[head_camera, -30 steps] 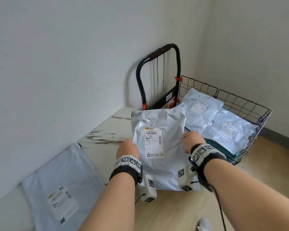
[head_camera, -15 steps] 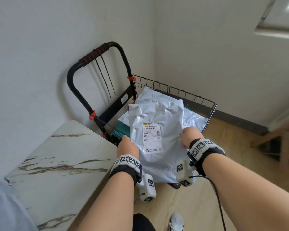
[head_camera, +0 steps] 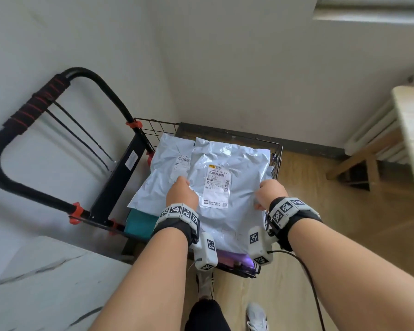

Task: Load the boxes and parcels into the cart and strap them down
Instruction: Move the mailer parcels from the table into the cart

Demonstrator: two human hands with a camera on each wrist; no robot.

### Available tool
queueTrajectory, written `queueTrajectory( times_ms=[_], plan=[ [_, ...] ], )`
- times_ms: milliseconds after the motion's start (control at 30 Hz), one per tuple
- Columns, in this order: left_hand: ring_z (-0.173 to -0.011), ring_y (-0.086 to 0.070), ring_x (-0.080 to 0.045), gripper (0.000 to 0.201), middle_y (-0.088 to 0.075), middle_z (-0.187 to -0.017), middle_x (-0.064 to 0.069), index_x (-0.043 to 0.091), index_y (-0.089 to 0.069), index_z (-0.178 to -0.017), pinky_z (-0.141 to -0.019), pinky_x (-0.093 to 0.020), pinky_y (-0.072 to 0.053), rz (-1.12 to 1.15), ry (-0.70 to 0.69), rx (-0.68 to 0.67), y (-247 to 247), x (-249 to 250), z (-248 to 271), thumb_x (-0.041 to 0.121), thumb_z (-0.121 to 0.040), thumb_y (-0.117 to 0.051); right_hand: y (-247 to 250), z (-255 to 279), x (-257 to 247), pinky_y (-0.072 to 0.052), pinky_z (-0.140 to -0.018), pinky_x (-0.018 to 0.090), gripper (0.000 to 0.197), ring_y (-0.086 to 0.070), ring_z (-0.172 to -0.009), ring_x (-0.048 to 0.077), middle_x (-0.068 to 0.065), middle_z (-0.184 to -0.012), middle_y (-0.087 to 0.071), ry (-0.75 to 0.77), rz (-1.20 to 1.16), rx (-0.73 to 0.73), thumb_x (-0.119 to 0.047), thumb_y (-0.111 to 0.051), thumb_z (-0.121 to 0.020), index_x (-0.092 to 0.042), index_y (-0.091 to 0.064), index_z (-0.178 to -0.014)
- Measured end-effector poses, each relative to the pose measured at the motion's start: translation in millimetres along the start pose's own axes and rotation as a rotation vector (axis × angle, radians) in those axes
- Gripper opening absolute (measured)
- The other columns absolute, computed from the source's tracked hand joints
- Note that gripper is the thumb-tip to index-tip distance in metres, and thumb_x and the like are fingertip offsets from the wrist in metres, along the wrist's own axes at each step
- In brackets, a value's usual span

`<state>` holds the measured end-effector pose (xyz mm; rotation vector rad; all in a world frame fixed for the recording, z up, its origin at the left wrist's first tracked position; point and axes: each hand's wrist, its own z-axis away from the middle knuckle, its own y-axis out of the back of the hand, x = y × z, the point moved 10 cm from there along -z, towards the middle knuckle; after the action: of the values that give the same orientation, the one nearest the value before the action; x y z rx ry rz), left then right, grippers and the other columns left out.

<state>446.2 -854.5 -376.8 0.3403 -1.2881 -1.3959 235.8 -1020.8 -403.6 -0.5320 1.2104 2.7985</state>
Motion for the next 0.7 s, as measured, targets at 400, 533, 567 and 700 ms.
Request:
queueTrajectory(
  times_ms=[400, 533, 567, 700],
  plan=[
    [-0.116, -0.055, -0.028, 0.037, -0.056, -0.130, -0.007, 0.018, -0.048, -0.131, -0.096, -0.035, -0.044, -0.080, -0.054, -0.424, -101, 5, -92, 0.012, -0.095, -0.042, -29, -78, 11, -0.041, -0.073, 0.030, 0.024, -0.055, -0.090, 0.029, 0.014, -0.106, -0.061, -0.224, -0.124, 0.013, -0.003, -0.043, -0.093, -0.003, -0.057, -0.113],
    [-0.122, -0.052, -0.028, 0.049, -0.051, -0.138, -0.009, 0.019, -0.045, -0.137, -0.100, -0.034, -0.043, -0.151, -0.109, -0.568, -137, -1, -91, 0.003, -0.092, -0.036, -42, -86, 16, -0.043, -0.084, 0.034, 0.030, -0.057, -0.112, 0.032, 0.017, -0.122, -0.059, -0.285, -0.132, -0.025, -0.007, -0.042, -0.098, 0.000, -0.051, -0.125],
    [-0.122, -0.052, -0.028, 0.050, -0.051, -0.138, -0.010, 0.018, -0.046, -0.138, -0.101, -0.035, -0.043, -0.171, -0.133, -0.577, -141, -1, -92, 0.002, -0.091, -0.037, -45, -87, 17, -0.044, -0.084, 0.035, 0.034, -0.057, -0.113, 0.033, 0.017, -0.125, -0.056, -0.299, -0.138, -0.025, -0.008, -0.042, -0.097, -0.001, -0.047, -0.131],
    [-0.118, -0.050, -0.027, 0.052, -0.044, -0.134, -0.008, 0.020, -0.050, -0.133, -0.100, -0.037, -0.045, -0.288, -0.296, -0.473, -141, 6, -100, -0.001, -0.086, -0.043, -41, -88, 19, -0.043, -0.072, 0.034, 0.061, -0.056, -0.092, 0.031, 0.015, -0.139, -0.035, -0.247, -0.208, 0.158, -0.002, -0.043, -0.090, -0.016, -0.026, -0.146]
  ],
)
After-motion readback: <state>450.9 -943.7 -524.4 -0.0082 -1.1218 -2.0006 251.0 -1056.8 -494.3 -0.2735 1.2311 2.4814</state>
